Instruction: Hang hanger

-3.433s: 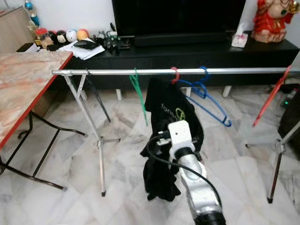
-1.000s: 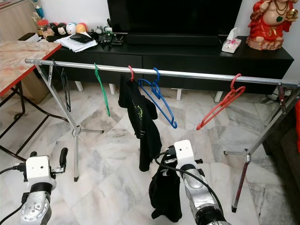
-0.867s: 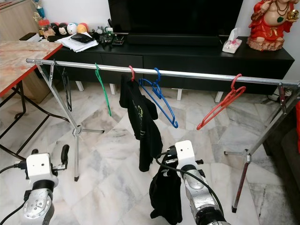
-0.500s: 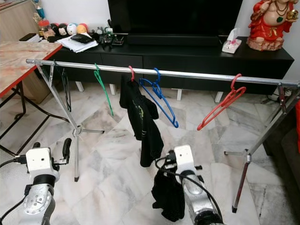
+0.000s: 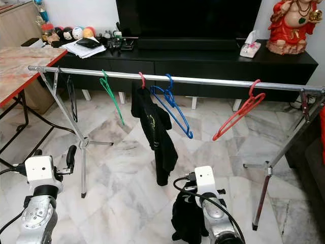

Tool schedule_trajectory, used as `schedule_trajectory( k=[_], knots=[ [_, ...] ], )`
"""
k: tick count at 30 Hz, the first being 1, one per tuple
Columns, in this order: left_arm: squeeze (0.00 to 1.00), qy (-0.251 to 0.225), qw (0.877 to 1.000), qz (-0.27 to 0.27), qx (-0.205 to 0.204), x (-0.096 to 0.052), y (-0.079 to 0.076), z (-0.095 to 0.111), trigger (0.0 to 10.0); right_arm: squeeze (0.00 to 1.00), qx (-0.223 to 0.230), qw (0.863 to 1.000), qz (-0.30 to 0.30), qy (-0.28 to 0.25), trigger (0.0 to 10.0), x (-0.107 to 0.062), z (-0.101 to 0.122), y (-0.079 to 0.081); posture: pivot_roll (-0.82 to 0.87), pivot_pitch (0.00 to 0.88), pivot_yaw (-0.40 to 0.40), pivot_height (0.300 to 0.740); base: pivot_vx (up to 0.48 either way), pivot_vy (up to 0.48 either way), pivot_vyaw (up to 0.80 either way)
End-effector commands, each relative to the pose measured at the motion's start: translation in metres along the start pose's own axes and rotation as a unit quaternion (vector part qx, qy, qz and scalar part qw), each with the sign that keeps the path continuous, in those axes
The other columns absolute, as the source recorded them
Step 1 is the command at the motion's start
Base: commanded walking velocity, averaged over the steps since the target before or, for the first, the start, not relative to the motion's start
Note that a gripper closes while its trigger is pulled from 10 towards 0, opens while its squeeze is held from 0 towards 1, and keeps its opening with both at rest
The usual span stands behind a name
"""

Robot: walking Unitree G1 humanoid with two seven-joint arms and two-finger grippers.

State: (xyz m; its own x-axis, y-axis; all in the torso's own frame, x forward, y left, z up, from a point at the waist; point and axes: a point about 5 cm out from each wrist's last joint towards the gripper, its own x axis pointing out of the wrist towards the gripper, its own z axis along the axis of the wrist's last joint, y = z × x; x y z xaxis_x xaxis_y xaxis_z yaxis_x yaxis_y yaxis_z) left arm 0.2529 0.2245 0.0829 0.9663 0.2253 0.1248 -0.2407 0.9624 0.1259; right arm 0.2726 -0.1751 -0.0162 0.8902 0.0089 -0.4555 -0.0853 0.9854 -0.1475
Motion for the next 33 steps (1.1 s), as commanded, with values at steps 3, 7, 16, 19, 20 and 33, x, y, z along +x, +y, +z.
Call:
schedule_trajectory(
  k=[3, 7, 16, 19, 20, 33],
  knots=[
    [0.0, 0.003, 1.0, 0.004, -0.001, 0.003, 0.006, 0.003, 10.0, 0.0, 0.011, 1.0, -0.004, -0.021, 10.0, 0.001, 0.006, 0.001, -0.1, 0.0, 0.079, 0.74, 0.0, 0.0, 0.0],
    [0.0, 0.003, 1.0, 0.002, -0.001, 0.003, 0.006, 0.004, 10.0, 0.0, 0.01, 0.999, -0.008, -0.031, 10.0, 0.002, 0.011, -0.001, -0.1, 0.0, 0.079, 0.74, 0.0, 0.0, 0.0],
    [0.0, 0.003, 1.0, -0.006, 0.002, 0.004, 0.004, 0.004, 10.0, 0.0, 0.007, 0.999, -0.001, -0.048, 10.0, 0.005, 0.02, 0.001, -0.1, 0.0, 0.072, 0.74, 0.182, 0.0, 0.0],
    [0.0, 0.003, 1.0, -0.006, 0.002, 0.004, 0.003, 0.004, 10.0, 0.0, 0.007, 0.999, 0.0, -0.048, 10.0, 0.005, 0.02, 0.002, -0.1, 0.0, 0.072, 0.74, 0.281, 0.0, 0.0],
    [0.0, 0.003, 1.0, -0.006, 0.002, 0.004, 0.003, 0.004, 10.0, 0.0, 0.007, 0.999, 0.0, -0.048, 10.0, 0.005, 0.02, 0.002, -0.1, 0.0, 0.072, 0.74, 0.281, 0.0, 0.0],
    [0.0, 0.003, 1.0, -0.006, 0.002, 0.004, 0.003, 0.004, 10.0, 0.0, 0.007, 0.999, 0.0, -0.048, 10.0, 0.005, 0.02, 0.002, -0.1, 0.0, 0.072, 0.74, 0.281, 0.0, 0.0]
  ],
)
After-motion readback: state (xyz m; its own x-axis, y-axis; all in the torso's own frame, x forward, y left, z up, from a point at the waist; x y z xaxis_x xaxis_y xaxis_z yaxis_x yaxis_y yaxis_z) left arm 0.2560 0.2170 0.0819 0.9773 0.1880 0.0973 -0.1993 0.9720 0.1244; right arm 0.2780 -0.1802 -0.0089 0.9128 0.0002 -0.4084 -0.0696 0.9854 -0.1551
